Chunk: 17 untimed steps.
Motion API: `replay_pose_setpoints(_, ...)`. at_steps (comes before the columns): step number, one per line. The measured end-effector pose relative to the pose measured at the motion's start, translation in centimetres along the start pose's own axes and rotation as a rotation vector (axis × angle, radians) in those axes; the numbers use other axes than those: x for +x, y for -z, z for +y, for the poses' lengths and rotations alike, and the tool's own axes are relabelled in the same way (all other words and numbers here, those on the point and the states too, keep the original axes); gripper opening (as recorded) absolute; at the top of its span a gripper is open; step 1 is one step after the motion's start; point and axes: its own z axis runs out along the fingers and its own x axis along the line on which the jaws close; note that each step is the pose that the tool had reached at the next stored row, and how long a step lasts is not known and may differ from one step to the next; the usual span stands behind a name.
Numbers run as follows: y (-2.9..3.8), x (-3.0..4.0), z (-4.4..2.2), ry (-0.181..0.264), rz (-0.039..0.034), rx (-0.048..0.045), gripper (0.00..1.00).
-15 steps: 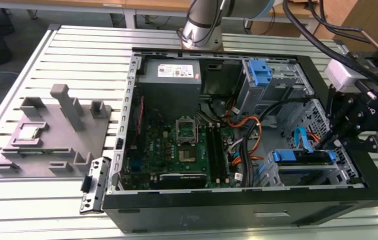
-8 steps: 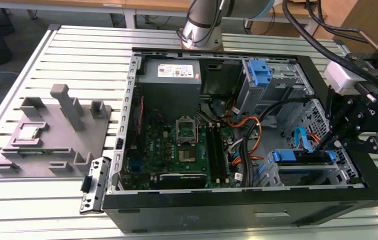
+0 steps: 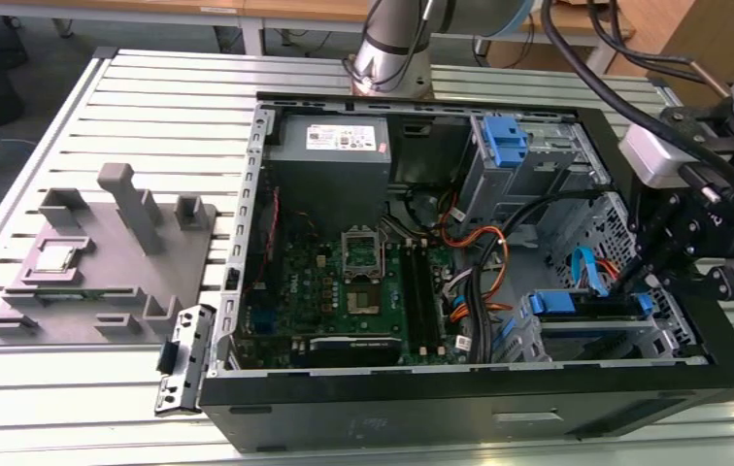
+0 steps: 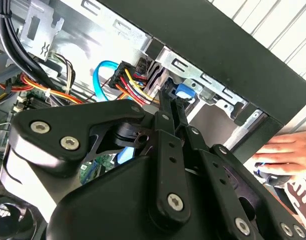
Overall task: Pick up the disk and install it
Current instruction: 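Insert the second disk wire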
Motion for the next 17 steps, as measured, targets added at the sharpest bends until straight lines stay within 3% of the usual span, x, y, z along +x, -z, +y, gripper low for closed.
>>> replay_pose_setpoints(17,-0.14,0.36,1.31,0.022,-0.001,0.0484,0.16)
